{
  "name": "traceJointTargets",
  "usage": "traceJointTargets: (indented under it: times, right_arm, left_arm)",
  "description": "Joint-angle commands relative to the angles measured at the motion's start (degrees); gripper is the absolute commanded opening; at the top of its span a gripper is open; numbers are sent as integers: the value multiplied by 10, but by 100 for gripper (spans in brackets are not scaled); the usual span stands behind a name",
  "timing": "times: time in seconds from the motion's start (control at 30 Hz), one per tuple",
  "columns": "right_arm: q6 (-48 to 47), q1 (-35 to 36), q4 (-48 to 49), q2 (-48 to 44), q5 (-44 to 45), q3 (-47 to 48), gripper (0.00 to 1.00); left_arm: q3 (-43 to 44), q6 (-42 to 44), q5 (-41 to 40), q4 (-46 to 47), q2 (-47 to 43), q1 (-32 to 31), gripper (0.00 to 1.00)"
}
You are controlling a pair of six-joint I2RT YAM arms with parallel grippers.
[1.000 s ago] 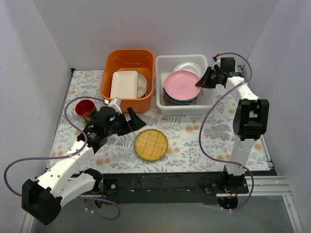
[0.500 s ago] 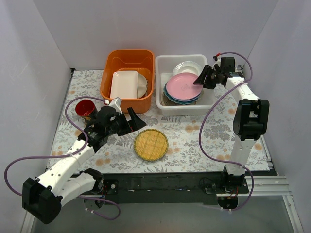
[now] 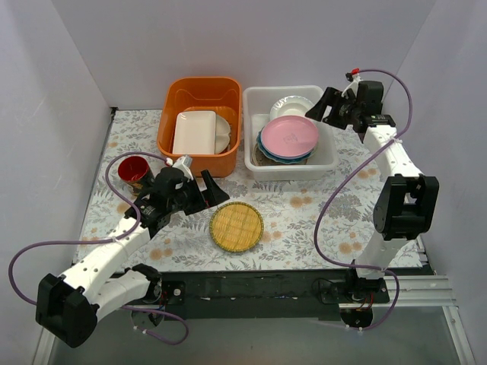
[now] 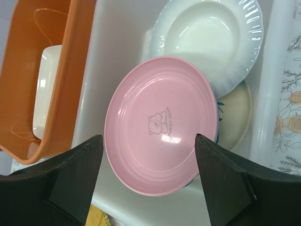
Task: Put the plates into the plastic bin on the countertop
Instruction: Place the plate in the plastic bin, then pick up the plate at the center of the board.
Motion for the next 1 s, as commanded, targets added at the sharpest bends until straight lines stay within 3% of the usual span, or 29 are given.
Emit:
traceJointTargets:
  times: [0.0, 0.23, 0.7, 0.97]
  right_arm:
    - [2, -2, 28, -16, -15, 10, 86]
    - [7, 8, 18, -23, -54, 0, 85]
    - [-22, 107, 5, -100, -88, -108, 84]
    - [-60, 147, -17, -157, -107, -228, 84]
  left_arm:
    - [-2, 13, 1, 0, -3, 1, 98]
    - [-1, 6, -15, -15, 5, 1, 98]
    - [0, -1, -13, -24, 52, 1, 98]
    - [0, -3, -15, -28, 62, 1, 98]
